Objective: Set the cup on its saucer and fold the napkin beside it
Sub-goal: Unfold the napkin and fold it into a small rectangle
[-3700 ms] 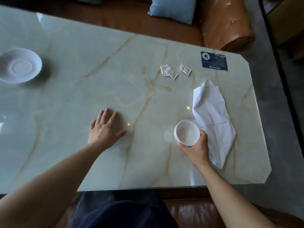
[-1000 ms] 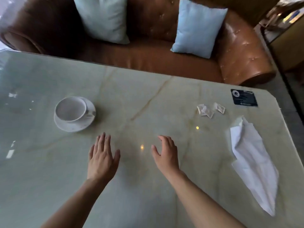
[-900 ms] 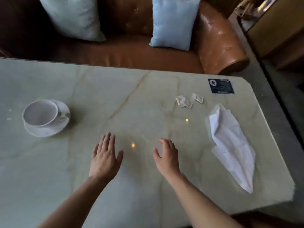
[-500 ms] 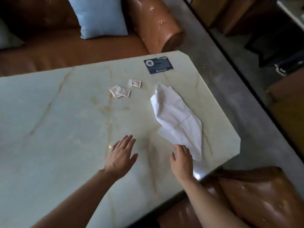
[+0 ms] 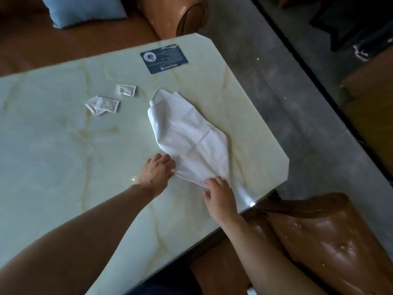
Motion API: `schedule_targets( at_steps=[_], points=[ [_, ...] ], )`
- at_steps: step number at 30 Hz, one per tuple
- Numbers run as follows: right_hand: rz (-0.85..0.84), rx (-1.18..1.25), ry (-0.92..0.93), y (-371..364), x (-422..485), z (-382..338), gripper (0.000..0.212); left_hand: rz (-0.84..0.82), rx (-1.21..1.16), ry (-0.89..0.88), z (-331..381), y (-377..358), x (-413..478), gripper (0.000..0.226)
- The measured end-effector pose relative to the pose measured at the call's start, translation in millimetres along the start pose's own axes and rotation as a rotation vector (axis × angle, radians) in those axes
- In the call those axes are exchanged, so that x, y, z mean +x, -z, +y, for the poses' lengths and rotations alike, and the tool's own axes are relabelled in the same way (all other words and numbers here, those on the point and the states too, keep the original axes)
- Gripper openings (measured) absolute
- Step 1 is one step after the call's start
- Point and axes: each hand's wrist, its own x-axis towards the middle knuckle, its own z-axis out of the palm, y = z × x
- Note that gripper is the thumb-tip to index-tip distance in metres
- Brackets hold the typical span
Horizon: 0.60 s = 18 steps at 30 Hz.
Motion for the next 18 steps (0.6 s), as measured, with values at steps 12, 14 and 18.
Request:
schedule_targets(
  at_steps=[12, 14, 18],
  points=[
    [-0.052, -0.176, 0.222, -2.2, 4.1, -10.3, 0.012, 0.075, -0.146, -0.012, -0.1, 54.9, -60.4, 0.032],
    [-0.033, -0.161, 0.283, -1.0, 0.8, -20.1, 0.026, 0.136, -0.310, 0.115, -5.0, 73.0, -78.6, 0.028],
    [0.044, -0.057, 0.380, -1.8, -6.6, -58.6, 0.055, 0.293, -0.504, 0.211, -12.5, 108.4, -115.9, 0.024]
  ],
)
